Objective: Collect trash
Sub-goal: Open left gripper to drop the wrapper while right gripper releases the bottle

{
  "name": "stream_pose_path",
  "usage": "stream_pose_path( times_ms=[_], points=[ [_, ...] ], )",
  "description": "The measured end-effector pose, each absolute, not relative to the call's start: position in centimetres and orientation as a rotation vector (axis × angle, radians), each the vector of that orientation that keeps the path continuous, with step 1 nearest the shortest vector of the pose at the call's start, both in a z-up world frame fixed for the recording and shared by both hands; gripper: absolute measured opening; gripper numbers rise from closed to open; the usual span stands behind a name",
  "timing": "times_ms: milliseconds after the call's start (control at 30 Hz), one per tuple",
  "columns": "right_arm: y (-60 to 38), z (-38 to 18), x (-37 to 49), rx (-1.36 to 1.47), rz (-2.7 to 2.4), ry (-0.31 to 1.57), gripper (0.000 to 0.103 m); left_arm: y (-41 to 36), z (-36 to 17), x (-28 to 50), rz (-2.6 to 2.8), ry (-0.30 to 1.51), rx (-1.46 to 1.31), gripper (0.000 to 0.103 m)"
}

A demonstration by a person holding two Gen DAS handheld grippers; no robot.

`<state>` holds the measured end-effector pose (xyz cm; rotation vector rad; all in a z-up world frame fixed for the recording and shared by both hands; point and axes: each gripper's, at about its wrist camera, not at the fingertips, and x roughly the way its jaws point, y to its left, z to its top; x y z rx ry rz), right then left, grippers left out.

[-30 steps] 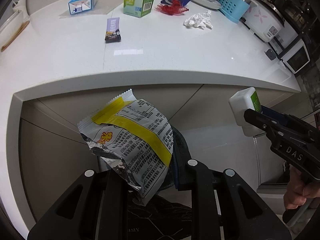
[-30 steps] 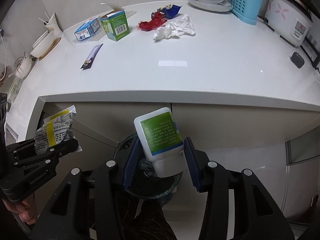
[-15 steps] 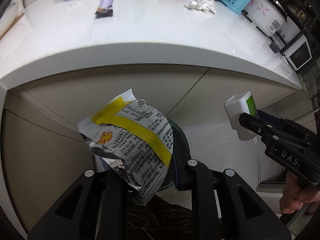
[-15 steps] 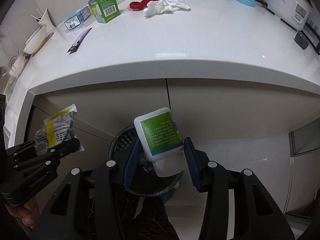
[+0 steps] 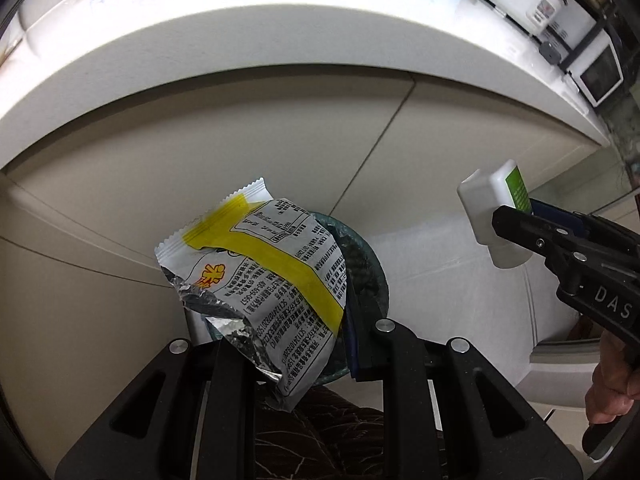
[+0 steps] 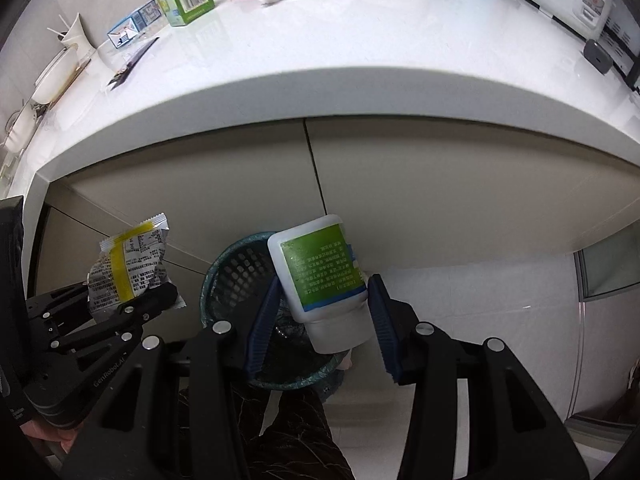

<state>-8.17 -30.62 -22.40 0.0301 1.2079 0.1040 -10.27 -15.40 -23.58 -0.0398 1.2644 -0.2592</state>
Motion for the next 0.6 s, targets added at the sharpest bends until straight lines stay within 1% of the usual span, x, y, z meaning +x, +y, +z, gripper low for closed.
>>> stream_pose_path(
  times_ms=[467,600],
  points=[
    [-32.0,-23.3,-8.5,0.053,0.082,1.223,0.043,-17.5,-25.8,-9.0,-0.314,1.301,0.063,0.019],
    [-32.2,-23.4,-8.7,0.058,0.077,1.231,0.043,-17.2,-25.9,-8.9,-0.327,1.304,0.059,0.021]
  ],
)
